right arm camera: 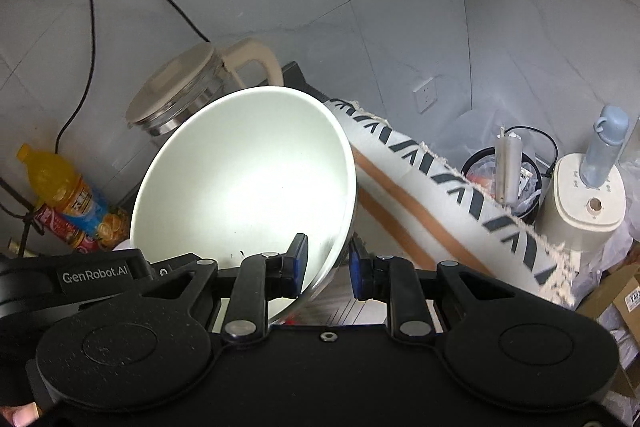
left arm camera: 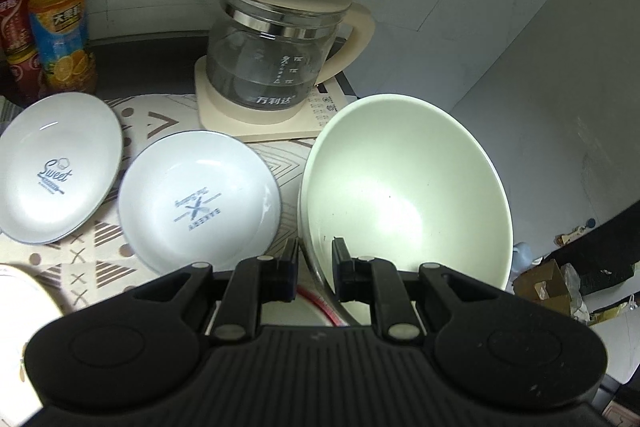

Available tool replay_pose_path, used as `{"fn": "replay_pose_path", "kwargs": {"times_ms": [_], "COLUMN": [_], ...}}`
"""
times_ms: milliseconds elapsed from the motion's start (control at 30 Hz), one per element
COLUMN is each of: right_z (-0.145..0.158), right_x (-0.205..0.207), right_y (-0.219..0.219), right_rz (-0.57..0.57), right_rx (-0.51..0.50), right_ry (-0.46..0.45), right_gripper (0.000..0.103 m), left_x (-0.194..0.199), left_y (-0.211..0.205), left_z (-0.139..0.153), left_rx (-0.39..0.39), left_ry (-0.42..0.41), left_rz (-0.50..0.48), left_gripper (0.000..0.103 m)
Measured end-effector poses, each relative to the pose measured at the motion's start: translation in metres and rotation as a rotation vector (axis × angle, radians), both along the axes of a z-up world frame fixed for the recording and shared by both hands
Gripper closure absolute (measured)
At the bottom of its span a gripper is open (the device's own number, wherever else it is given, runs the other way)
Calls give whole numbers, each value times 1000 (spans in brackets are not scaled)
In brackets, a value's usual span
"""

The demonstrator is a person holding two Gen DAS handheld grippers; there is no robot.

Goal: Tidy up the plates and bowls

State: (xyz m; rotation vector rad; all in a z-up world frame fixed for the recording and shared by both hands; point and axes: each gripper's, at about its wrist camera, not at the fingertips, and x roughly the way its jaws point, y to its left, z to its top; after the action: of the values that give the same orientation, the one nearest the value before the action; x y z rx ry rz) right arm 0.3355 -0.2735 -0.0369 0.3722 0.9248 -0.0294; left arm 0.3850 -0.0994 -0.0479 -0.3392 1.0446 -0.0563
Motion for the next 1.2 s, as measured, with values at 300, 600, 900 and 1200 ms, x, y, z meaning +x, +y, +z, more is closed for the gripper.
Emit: {"fn": "replay_pose_path", "kwargs": {"times_ms": [300, 600, 900, 1200], "right_z": [2, -7, -20, -34], "right_x": [-34, -66, -90, -102], "right_y": [23, 44, 61, 68], "right_rz": [-23, -42, -45, -56], "right_rx": [-8, -7, -21, -15], "right_ry": [-7, 15, 41, 69], "right_gripper": [81, 81, 81, 82], "left_x": [-31, -59, -84, -94], "left_y": [23, 45, 63, 70], "left_z": [3, -7, -25, -42], "left_rx": [-6, -12, -20, -36], "left_ry": [-1, 20, 53, 93], "left_rz": [-31, -45, -56, -61], "left_gripper": [88, 88, 88, 86]}}
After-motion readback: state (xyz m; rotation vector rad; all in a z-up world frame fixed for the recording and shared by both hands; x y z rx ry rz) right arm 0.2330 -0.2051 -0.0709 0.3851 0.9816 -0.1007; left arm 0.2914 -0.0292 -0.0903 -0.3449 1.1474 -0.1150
